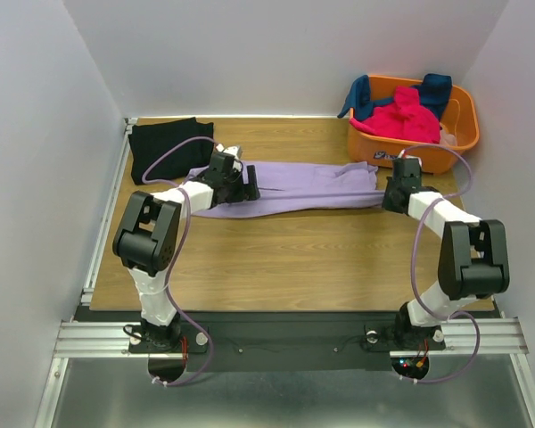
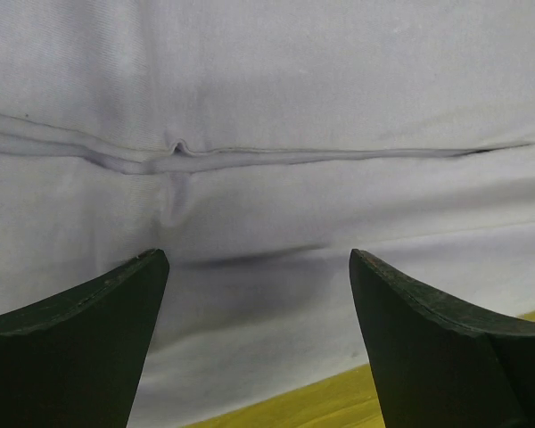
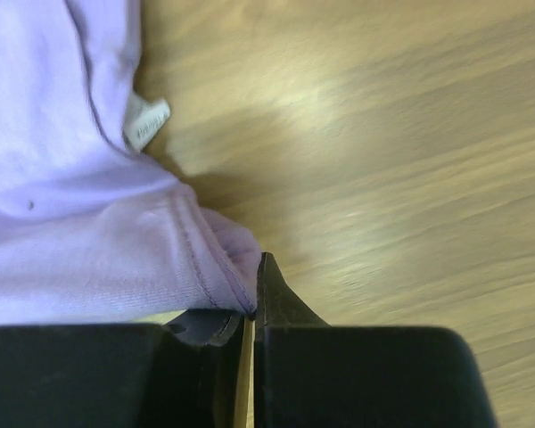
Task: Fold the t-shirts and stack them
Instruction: Fold the tshirt
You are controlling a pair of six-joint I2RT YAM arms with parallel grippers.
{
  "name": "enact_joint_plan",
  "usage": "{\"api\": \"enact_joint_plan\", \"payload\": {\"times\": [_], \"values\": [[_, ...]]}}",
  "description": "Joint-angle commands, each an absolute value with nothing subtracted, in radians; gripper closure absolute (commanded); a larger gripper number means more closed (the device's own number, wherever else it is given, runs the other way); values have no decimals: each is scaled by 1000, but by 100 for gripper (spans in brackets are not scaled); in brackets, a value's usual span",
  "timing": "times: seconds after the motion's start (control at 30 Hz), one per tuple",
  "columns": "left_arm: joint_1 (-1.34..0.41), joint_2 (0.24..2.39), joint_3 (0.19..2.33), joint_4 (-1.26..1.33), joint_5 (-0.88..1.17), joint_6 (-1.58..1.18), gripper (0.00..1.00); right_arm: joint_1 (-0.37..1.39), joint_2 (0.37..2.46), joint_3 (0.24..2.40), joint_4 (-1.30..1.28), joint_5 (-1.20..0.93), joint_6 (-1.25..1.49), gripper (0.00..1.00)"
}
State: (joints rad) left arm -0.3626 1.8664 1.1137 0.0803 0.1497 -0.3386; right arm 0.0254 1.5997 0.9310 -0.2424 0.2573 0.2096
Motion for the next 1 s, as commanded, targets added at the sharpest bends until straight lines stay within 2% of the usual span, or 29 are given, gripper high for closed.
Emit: {"api": "enact_joint_plan", "payload": {"times": [0.0,0.2,0.43,0.53,0.57,0.63,0.67,0.77,0.97], "values": [[-337,1859,1032,-129,121,-348,4,-46,1513,920,-178,345,132,100],[-334,1812,1003,-175,57,-342,3,-72,1459,934,-212,382,43,99],[-334,1772,959,-166,63,-344,4,-72,1382,928,-238,601,-14,99],[-334,1752,954,-176,61,-339,4,-72,1349,928,-255,678,-3,85],[-334,1746,954,-181,61,-336,4,-72,1342,928,-259,695,24,71],[-334,1721,954,-192,63,-334,4,-72,1336,931,-274,727,31,54],[-334,1714,954,-196,66,-331,4,-72,1335,936,-281,768,38,38],[-334,1678,954,-212,74,-325,3,-74,1330,946,-305,810,69,27],[-334,1617,979,-256,74,-310,3,-72,1302,968,-345,657,121,22]]}}
